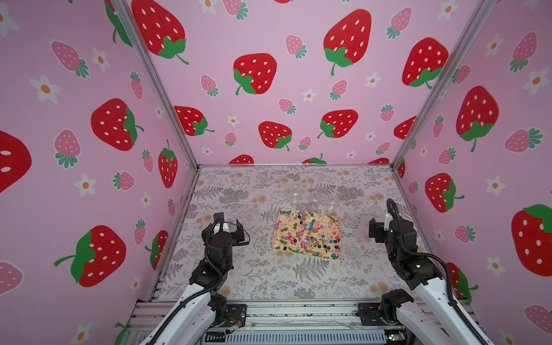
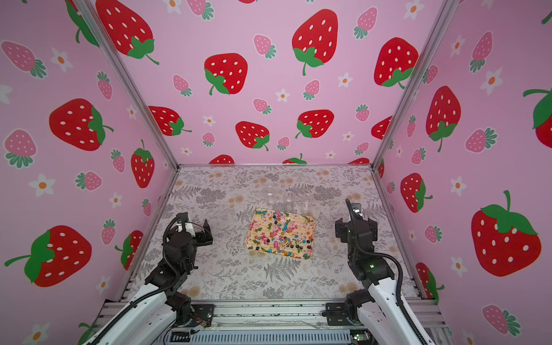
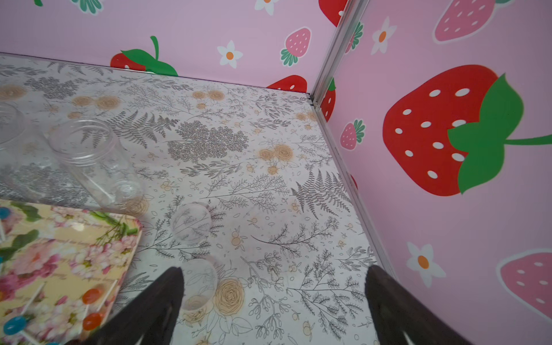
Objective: Pour the candies out of the jar
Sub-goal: Reset both arms
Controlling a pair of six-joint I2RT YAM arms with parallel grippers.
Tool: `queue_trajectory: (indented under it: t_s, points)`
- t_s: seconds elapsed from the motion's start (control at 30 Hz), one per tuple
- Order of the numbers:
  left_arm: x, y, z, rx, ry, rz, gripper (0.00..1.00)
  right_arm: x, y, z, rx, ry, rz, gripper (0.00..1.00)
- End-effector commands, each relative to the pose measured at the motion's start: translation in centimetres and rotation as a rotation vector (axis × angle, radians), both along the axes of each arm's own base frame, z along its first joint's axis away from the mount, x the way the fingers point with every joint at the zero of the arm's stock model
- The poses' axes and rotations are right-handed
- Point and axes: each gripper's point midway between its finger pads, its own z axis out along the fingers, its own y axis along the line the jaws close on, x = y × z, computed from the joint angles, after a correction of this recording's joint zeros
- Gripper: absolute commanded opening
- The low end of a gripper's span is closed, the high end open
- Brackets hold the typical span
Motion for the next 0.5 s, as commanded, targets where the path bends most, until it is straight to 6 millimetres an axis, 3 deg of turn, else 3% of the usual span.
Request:
queue_trajectory:
  t_s: [0.0,0.23,0.47]
  points:
    - [0.4,0.5,0.7,-0.025,-0.040,0.030,0.99,0.4,-0.8,0.3,-0.001,-0.061,-0.046,0.99]
    - [0.7,2.4,-0.8,-0.004,0.012,0.147,0.99,1.1,-0.8,-2.7,-0.050,-0.150,-0.031,0.99]
    - [1.9,2.3,-2.1,-0.007,0.000,0.124,0.99,1.9,-2.1,-6.9,-0.073,-0.116,-0.055,0.99]
